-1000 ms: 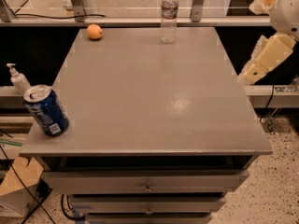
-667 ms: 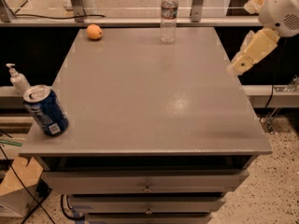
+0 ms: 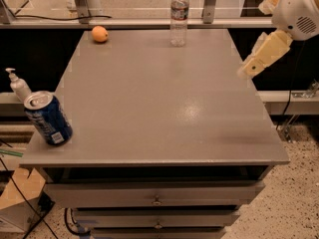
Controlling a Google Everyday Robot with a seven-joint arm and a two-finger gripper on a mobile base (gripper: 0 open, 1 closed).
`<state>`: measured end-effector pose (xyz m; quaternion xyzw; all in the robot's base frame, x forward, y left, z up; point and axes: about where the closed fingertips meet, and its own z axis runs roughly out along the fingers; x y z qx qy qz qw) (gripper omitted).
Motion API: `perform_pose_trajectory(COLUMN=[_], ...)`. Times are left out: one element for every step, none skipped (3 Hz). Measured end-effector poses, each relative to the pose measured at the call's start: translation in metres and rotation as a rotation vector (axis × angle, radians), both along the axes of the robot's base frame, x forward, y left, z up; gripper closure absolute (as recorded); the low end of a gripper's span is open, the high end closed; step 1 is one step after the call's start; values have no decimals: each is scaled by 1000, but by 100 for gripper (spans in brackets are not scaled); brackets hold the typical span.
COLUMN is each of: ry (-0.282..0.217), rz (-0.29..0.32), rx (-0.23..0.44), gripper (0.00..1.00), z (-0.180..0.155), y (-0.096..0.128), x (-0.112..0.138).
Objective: Move water bottle near pepsi can
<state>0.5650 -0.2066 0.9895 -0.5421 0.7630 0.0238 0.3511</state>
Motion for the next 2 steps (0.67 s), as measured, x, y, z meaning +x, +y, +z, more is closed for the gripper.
perform_pose_trajectory(ry=[-58, -130], rz=[-36, -72], rx=[84, 175], gripper=[0, 0], z=[0, 0], y=[20, 38], x=[38, 91])
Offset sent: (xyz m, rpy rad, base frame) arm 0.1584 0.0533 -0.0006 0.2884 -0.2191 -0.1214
